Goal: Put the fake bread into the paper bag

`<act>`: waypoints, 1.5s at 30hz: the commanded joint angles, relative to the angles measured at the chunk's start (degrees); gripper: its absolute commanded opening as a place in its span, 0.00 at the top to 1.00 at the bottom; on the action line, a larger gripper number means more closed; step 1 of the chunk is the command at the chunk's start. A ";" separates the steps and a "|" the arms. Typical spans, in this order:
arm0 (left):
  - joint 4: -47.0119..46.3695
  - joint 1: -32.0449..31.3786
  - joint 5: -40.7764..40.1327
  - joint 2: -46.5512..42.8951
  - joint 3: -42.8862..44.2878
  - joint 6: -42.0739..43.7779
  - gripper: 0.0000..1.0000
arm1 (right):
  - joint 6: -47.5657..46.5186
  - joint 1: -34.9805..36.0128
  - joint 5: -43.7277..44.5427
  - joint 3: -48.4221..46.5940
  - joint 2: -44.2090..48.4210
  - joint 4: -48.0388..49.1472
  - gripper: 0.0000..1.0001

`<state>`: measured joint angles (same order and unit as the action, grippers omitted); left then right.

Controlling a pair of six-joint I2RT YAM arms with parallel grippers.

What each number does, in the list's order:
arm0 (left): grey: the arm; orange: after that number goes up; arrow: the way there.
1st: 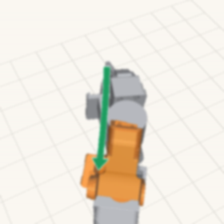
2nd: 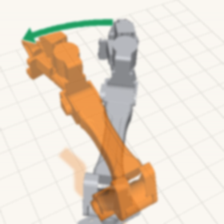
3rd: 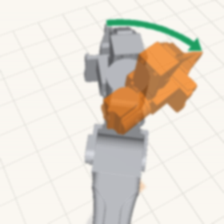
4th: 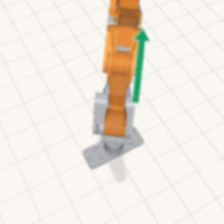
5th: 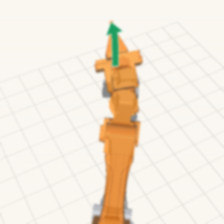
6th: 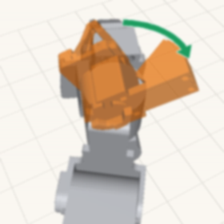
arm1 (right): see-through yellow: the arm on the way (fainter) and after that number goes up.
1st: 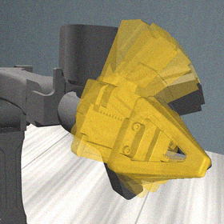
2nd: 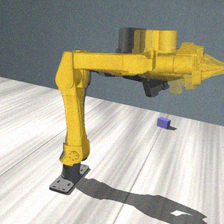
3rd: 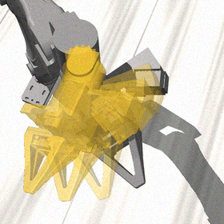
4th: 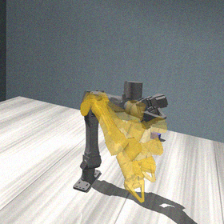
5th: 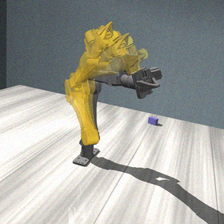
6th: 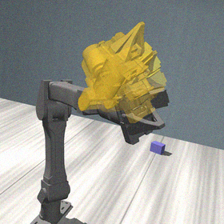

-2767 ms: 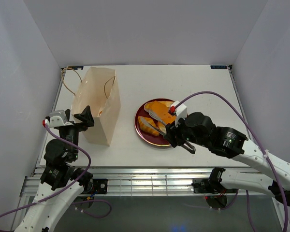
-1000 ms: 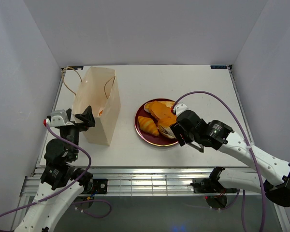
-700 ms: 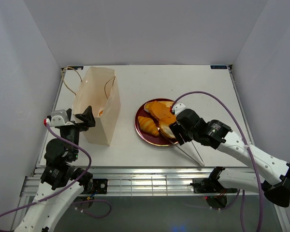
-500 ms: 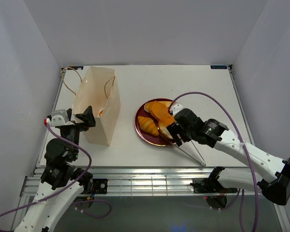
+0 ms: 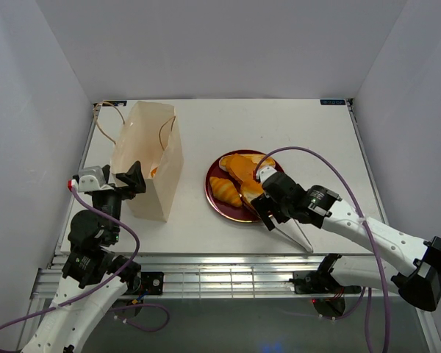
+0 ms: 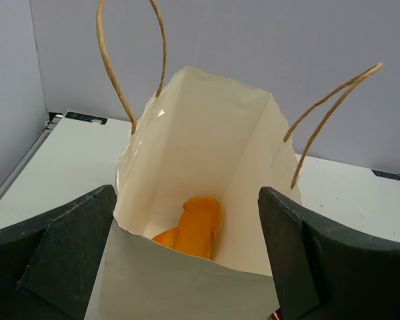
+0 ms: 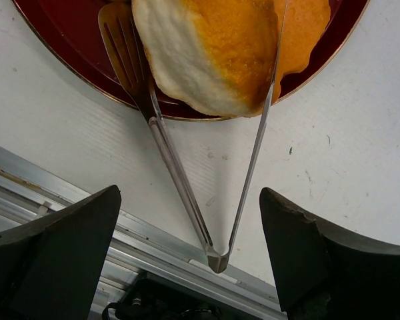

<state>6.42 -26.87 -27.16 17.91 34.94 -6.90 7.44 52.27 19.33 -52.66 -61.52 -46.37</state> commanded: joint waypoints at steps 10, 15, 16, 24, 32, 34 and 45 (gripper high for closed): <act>-0.09 -0.29 1.84 0.46 0.13 -0.31 0.02 | -1.38 0.64 6.41 -1.04 -6.33 0.75 0.10; -0.09 -0.29 2.02 0.46 0.13 -0.31 0.02 | -2.25 0.29 7.65 0.89 -6.69 3.30 0.10; -0.09 -0.29 2.02 0.46 0.13 -0.40 0.02 | -2.52 0.11 7.48 1.24 -7.38 4.70 0.10; 0.09 -0.29 2.37 0.55 0.22 -0.40 0.02 | -3.40 -1.99 5.01 -0.68 -13.36 10.07 0.08; 0.09 -0.29 3.16 0.63 0.22 -0.49 0.02 | -2.61 -5.33 6.33 1.42 -17.58 15.60 0.09; 0.00 -0.29 3.25 0.72 0.22 -0.49 0.02 | -2.96 -6.21 6.42 1.08 -18.54 17.18 0.08; 0.00 -0.29 3.43 0.55 0.22 -0.49 0.02 | -5.77 -9.02 3.52 -4.98 -27.25 22.90 0.05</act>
<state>6.42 -26.87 -24.60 17.96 34.94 -7.11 2.83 44.36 23.51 -53.95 -86.91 -29.39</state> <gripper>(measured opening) 0.979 0.945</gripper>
